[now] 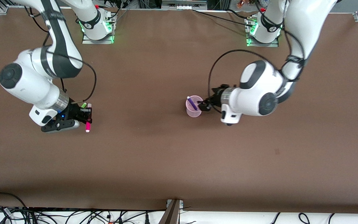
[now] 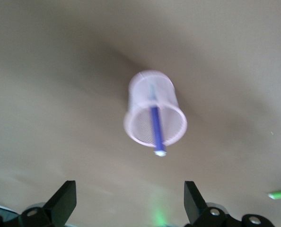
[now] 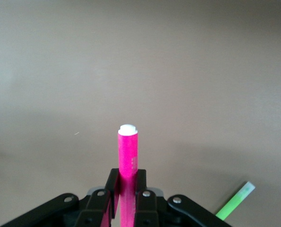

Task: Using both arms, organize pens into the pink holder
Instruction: 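Withdraw the left gripper while the right gripper lifts the pink marker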

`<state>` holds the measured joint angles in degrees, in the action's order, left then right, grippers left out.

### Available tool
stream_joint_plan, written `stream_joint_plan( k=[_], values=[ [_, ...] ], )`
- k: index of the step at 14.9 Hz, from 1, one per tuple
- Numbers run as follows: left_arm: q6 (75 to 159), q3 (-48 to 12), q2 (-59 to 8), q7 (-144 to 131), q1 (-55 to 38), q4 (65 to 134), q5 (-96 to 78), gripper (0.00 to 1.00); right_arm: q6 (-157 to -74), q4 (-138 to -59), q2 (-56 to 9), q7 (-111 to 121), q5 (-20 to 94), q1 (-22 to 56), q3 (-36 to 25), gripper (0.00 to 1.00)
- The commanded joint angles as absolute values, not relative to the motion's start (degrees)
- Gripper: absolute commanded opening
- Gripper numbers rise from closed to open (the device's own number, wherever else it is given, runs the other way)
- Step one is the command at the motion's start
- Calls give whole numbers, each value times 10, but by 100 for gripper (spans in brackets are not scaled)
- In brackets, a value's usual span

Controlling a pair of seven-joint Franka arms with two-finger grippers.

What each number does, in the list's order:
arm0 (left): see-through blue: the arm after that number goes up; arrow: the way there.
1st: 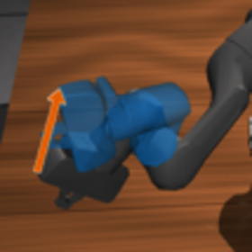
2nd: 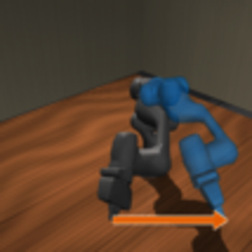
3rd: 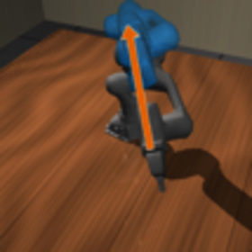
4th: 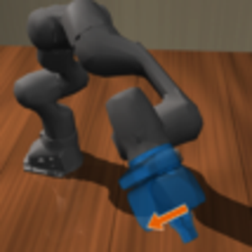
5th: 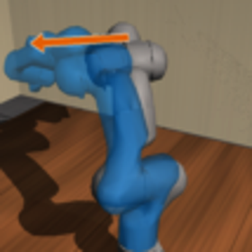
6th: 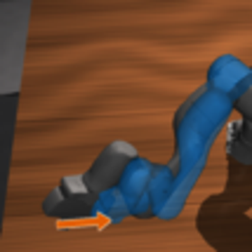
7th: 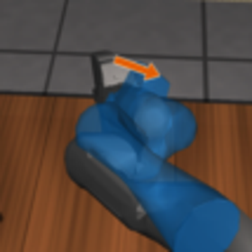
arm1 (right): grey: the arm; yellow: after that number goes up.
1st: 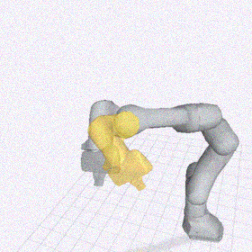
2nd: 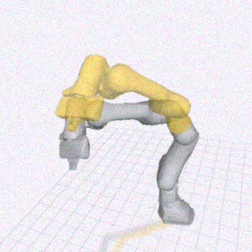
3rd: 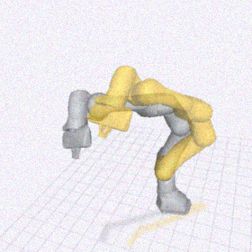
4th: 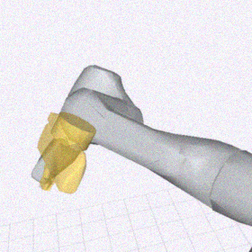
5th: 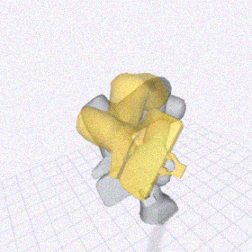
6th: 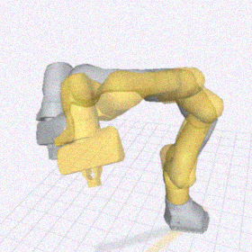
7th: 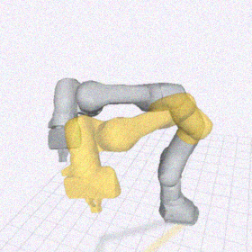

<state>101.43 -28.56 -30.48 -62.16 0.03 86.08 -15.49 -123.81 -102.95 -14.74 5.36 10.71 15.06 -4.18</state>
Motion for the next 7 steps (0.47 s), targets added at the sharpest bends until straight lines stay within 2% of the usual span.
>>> stream_joint_plan(
  k=[1,4,7],
  values=[
    [954,-282,-247,-578,16,851,-45,100,-1206,-1009,-133,52,107,156,-1,0],
    [950,-284,-220,-509,58,852,48,100,-1213,-962,-147,26,99,200,24,0],
    [950,-286,-185,-364,130,855,54,100,-1234,-893,-199,-67,46,276,24,0]
  ],
)
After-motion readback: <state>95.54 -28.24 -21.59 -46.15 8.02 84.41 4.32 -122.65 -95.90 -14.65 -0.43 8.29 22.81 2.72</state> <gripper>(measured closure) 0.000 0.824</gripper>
